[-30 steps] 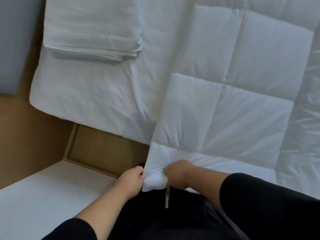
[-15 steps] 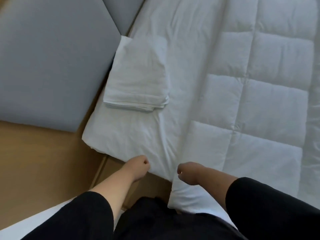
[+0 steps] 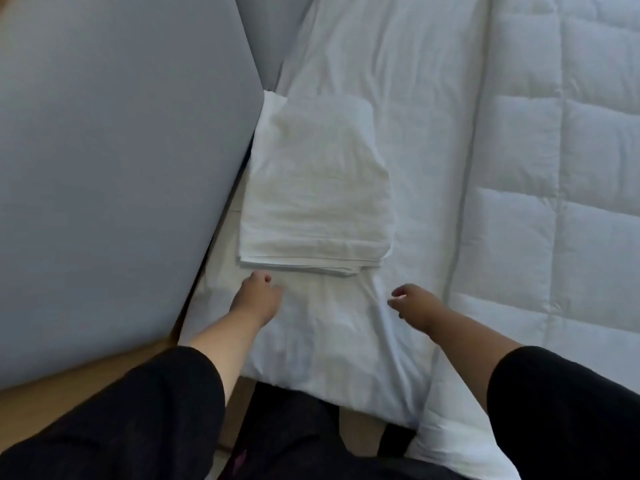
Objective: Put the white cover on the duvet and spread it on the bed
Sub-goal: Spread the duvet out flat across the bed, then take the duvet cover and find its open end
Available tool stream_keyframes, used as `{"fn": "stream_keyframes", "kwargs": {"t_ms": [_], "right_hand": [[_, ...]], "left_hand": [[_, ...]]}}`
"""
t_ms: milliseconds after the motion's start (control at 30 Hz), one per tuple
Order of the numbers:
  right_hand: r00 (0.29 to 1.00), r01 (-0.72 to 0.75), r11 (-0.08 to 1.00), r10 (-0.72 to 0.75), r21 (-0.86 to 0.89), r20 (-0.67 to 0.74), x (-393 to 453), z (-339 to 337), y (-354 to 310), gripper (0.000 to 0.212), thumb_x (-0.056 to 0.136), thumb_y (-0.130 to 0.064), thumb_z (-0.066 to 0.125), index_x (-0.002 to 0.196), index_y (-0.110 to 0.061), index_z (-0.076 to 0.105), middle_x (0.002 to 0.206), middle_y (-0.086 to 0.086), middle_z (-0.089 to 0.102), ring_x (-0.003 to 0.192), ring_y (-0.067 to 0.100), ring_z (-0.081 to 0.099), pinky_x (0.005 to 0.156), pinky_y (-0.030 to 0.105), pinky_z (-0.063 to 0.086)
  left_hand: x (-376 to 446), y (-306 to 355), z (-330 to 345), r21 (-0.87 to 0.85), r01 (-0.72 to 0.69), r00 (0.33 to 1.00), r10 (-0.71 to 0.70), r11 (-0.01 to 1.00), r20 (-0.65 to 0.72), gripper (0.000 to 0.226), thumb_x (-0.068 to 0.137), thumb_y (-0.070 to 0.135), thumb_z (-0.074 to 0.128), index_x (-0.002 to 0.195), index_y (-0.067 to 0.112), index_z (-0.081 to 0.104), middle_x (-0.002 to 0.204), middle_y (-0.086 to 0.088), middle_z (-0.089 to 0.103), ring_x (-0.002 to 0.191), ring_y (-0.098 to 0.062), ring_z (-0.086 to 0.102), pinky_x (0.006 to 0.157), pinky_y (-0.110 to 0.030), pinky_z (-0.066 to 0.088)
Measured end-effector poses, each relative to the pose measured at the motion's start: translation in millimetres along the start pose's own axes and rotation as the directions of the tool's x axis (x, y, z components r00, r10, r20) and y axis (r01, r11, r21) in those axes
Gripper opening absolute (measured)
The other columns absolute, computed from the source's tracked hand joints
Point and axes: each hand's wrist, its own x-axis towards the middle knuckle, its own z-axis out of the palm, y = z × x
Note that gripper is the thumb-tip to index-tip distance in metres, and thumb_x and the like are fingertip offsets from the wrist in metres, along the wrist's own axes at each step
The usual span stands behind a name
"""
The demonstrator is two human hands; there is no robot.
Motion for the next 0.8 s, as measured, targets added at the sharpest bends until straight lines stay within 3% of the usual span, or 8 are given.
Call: {"fn": "stream_keyframes", "kwargs": {"t_ms": [100,167,300,400,533,633,700,800], "right_hand": [[0.987,-0.014,0.948,0.064,0.318,-0.145,32,8,-44,0.057,0.090,-0.036,0.067,0.141,-0.020,0.044,0.125,0.012,0.061,0.110,0.029,0.061,0.099,0.050,0.052],[0.982,-0.022,0.870,0.111,0.492,-0.152,48,11,-70,0.069,0.092,-0.037,0.066,0.151,-0.023,0.032,0.131,0.010,0.053,0.110,0.029,0.058,0.096,0.048,0.053],[0.981,-0.126,0.745,0.193,0.655,-0.031,75,25,-99,0.095,0.084,-0.050,0.073,0.157,-0.033,0.014,0.145,0.002,0.044,0.122,0.030,0.053,0.095,0.046,0.050],[0.967,-0.157,0.624,0.254,0.766,-0.008,90,44,-106,0.111,0.074,-0.056,0.079,0.157,-0.039,0.007,0.147,0.005,0.045,0.121,0.032,0.055,0.101,0.049,0.048],[0.925,-0.220,0.462,0.379,0.859,0.033,102,60,-113,0.113,0.061,-0.060,0.085,0.153,-0.033,0.024,0.144,-0.002,0.049,0.124,0.030,0.053,0.093,0.050,0.044],[0.915,-0.256,0.430,0.397,0.866,0.073,107,66,-115,0.103,0.063,-0.062,0.084,0.149,-0.027,0.038,0.143,-0.004,0.052,0.128,0.027,0.052,0.106,0.050,0.042],[0.928,-0.227,0.455,0.370,0.861,0.049,107,67,-117,0.077,0.073,-0.053,0.083,0.137,-0.023,0.053,0.132,-0.002,0.061,0.116,0.025,0.062,0.103,0.046,0.049],[0.938,-0.171,0.493,0.347,0.853,-0.012,99,66,-122,0.044,0.083,-0.034,0.079,0.119,-0.017,0.060,0.115,0.006,0.067,0.093,0.023,0.068,0.090,0.039,0.059]], "left_hand": [[67,-9,-31,-0.047,-0.006,0.992,0.000,0.999,-0.128,0.047,0.090,0.034,0.061,0.129,0.009,0.053,0.134,-0.014,0.055,0.109,-0.033,0.058,0.077,-0.030,0.042],[100,-12,-41,-0.159,0.019,0.993,-0.036,0.987,-0.108,0.045,0.084,0.036,0.065,0.118,0.010,0.054,0.124,-0.016,0.061,0.095,-0.031,0.059,0.069,-0.029,0.042],[139,-15,-47,-0.312,0.076,0.996,-0.056,0.947,0.070,0.075,0.073,0.050,0.071,0.136,0.015,0.050,0.124,-0.003,0.062,0.107,-0.028,0.061,0.092,-0.034,0.049],[163,-19,-43,-0.476,0.137,0.988,-0.082,0.869,0.135,0.101,0.046,0.062,0.078,0.133,0.018,0.054,0.121,0.000,0.067,0.107,-0.024,0.065,0.101,-0.044,0.051],[186,-25,-43,-0.528,0.158,0.983,-0.081,0.835,0.165,0.119,0.034,0.068,0.086,0.136,0.018,0.050,0.122,-0.002,0.067,0.106,-0.026,0.067,0.099,-0.045,0.052],[219,-38,-36,-0.561,0.165,0.982,-0.080,0.811,0.172,0.133,0.019,0.072,0.091,0.134,0.016,0.054,0.120,-0.003,0.069,0.103,-0.026,0.069,0.096,-0.045,0.055],[215,-32,-39,-0.593,0.166,0.980,-0.067,0.788,0.186,0.119,0.025,0.065,0.095,0.126,0.012,0.061,0.114,-0.007,0.072,0.098,-0.028,0.072,0.090,-0.049,0.058],[182,-9,-47,-0.610,0.126,0.988,-0.043,0.783,0.148,0.053,0.073,0.023,0.083,0.119,0.005,0.064,0.110,-0.012,0.072,0.093,-0.030,0.072,0.085,-0.049,0.059]]}}
